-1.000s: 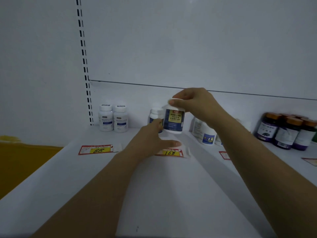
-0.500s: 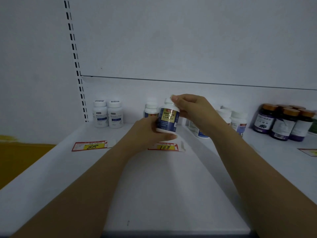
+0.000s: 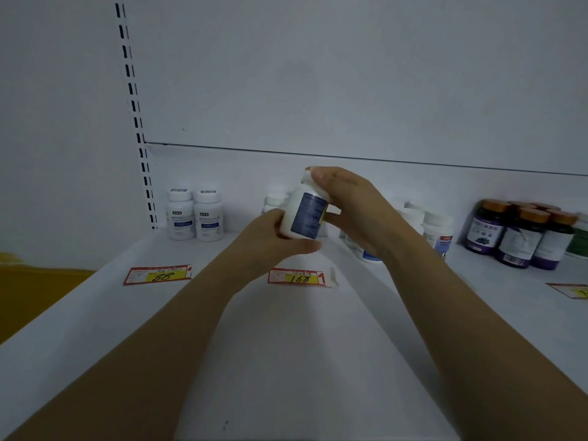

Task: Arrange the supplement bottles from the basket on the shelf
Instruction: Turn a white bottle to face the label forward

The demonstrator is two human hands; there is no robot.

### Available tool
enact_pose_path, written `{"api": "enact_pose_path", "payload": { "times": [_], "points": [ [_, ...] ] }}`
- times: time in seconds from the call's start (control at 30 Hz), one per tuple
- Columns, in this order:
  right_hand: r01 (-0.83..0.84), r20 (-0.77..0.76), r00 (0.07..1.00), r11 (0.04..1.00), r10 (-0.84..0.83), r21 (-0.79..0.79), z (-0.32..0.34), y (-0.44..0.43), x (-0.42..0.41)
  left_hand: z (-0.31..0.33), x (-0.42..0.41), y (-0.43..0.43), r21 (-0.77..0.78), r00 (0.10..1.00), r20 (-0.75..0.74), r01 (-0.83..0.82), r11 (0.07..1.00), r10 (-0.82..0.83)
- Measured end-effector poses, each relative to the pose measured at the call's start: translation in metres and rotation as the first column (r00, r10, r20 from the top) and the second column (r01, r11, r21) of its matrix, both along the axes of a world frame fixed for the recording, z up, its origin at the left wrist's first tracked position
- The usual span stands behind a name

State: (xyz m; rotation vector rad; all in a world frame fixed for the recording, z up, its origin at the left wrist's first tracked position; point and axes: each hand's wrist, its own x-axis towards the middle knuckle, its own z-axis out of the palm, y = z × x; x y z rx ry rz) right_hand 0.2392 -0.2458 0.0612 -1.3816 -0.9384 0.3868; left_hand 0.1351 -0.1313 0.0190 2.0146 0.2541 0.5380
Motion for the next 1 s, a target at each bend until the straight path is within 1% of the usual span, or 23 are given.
{"api": "enact_pose_path", "payload": {
  "times": [0.07, 0.13, 0.17, 0.23, 0.27, 0.3, 0.37, 0.4, 0.5, 0.53, 0.57, 0.6, 0.7, 0.77, 0.8, 0.87, 0.93, 1.0],
  "points": [
    [0.081, 0.050, 0.996, 0.996, -0.079, -0.028, -0.002, 0.003, -0.002, 0.000, 0.001, -0.003, 0.104, 0.994, 0.024, -0.111, 0.988, 0.109],
    [0.109, 0.056, 0.993, 0.994, -0.108, -0.021, -0.003, 0.004, -0.002, 0.000, 0.002, -0.005, 0.126, 0.990, 0.016, -0.143, 0.982, 0.143],
    [0.102, 0.052, 0.993, 0.995, -0.101, -0.006, -0.004, 0.003, 0.000, 0.001, 0.003, -0.005, 0.068, 0.993, 0.005, -0.119, 0.991, 0.119],
    [0.073, 0.052, 0.996, 0.997, -0.074, 0.023, -0.002, 0.000, 0.003, 0.005, 0.000, -0.004, -0.128, 1.000, 0.005, -0.011, 0.992, 0.011],
    [0.049, 0.045, 0.998, 0.998, -0.051, 0.035, -0.001, -0.002, 0.004, 0.007, -0.002, -0.004, -0.192, 0.999, 0.011, 0.040, 0.981, -0.038],
    [0.016, 0.024, 1.000, 0.998, -0.017, 0.053, 0.000, -0.003, 0.004, 0.007, -0.004, -0.003, -0.198, 0.998, 0.012, 0.069, 0.978, -0.068],
    [-0.045, -0.026, 0.999, 0.996, 0.047, 0.071, 0.000, -0.003, 0.003, 0.007, -0.005, -0.004, -0.098, 0.999, 0.023, 0.050, 0.994, -0.048],
    [-0.034, -0.013, 0.999, 0.998, 0.034, 0.054, -0.001, -0.001, 0.001, 0.007, -0.005, -0.005, -0.040, 0.999, 0.036, 0.004, 0.999, -0.003],
    [0.115, 0.144, 0.983, 0.993, -0.111, -0.023, -0.005, 0.005, -0.004, 0.006, -0.003, -0.008, 0.075, 0.988, 0.057, -0.147, 0.986, 0.143],
    [0.143, 0.148, 0.979, 0.989, -0.138, -0.028, -0.006, 0.006, -0.003, 0.005, -0.002, -0.008, 0.106, 0.985, 0.055, -0.170, 0.980, 0.165],
    [0.152, 0.121, 0.982, 0.988, -0.147, -0.029, -0.006, 0.006, -0.002, 0.004, -0.001, -0.007, 0.118, 0.984, 0.054, -0.173, 0.978, 0.168],
    [0.144, 0.087, 0.986, 0.989, -0.141, -0.022, -0.006, 0.004, -0.001, 0.004, -0.001, -0.007, 0.094, 0.987, 0.049, -0.155, 0.983, 0.151],
    [0.107, 0.031, 0.994, 0.994, -0.108, 0.020, -0.001, -0.003, 0.003, 0.007, -0.004, -0.006, -0.094, 0.998, 0.055, 0.001, 0.996, 0.004],
    [0.068, 0.000, 0.998, 0.997, -0.068, 0.039, 0.001, -0.005, 0.005, 0.009, -0.007, -0.006, -0.095, 0.997, 0.046, 0.070, 0.993, -0.066],
    [0.038, -0.015, 0.999, 0.998, -0.037, 0.044, 0.001, -0.004, 0.004, 0.009, -0.007, -0.006, -0.070, 0.997, 0.038, 0.064, 0.996, -0.062],
    [-0.002, -0.029, 1.000, 1.000, 0.003, 0.022, 0.000, -0.002, 0.003, 0.008, -0.005, -0.006, -0.007, 0.999, 0.030, -0.016, 1.000, 0.016],
    [0.019, 0.041, 0.999, 0.999, -0.017, -0.048, -0.002, -0.001, 0.000, 0.008, -0.003, -0.007, 0.050, 0.993, 0.037, -0.110, 0.993, 0.109],
    [0.045, 0.067, 0.997, 0.997, -0.041, -0.069, -0.003, -0.001, 0.000, 0.007, -0.002, -0.006, 0.088, 0.990, 0.052, -0.138, 0.987, 0.134]
  ]
}}
